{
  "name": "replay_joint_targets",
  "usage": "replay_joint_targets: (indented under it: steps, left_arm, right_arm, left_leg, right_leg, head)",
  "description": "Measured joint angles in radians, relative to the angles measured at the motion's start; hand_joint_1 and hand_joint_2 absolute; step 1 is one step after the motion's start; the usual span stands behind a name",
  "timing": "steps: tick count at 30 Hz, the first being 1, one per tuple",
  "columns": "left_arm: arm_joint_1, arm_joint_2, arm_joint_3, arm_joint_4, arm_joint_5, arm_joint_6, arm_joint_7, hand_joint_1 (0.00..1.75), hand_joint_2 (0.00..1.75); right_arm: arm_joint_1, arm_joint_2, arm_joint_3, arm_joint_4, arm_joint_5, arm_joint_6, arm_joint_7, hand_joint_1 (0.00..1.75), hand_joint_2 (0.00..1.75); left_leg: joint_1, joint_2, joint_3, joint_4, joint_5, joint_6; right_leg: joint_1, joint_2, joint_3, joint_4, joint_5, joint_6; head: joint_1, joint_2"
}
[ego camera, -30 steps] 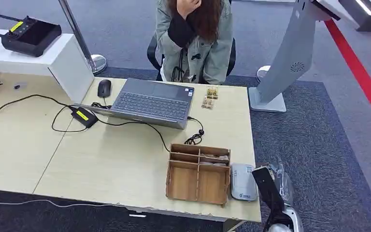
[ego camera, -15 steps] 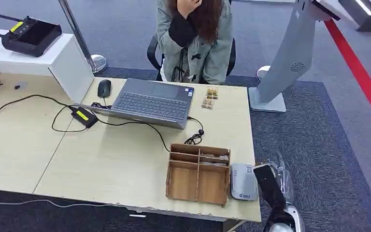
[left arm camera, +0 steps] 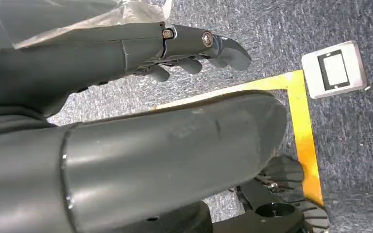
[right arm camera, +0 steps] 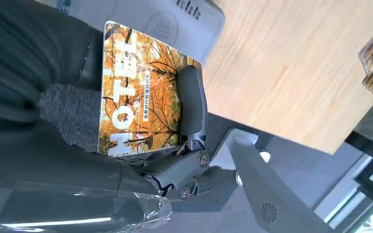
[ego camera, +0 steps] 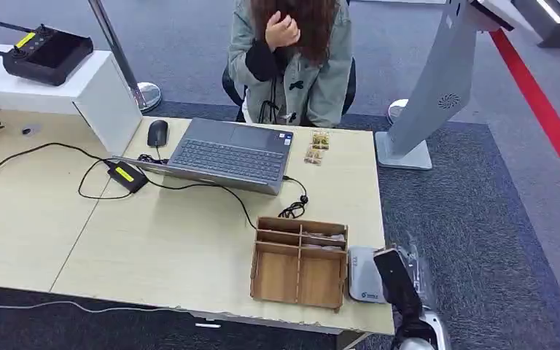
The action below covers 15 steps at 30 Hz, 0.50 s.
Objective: Pass the card to the sensor for recognition and then transmit it.
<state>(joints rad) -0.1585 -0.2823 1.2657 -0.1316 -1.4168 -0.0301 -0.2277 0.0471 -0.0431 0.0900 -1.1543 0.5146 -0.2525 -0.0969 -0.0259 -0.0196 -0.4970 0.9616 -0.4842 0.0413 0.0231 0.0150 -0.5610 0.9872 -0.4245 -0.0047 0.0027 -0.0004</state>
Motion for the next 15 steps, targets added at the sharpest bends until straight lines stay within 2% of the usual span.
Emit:
replay_joint_targets:
  steps: [15]
  left_arm:
    - [0.0,0.0,0.0,0.0,-0.002,-0.002,-0.003,0.0,0.0]
  right_arm:
    - [-0.004,-0.001,0.047,0.044,-0.017,-0.003,0.021,1.75,1.75]
  left_leg:
    - [0.0,0.0,0.0,0.0,0.0,0.0]
  right_leg:
    - [0.0,0.0,0.0,0.0,0.0,0.0]
  head:
    - [0.0,0.0]
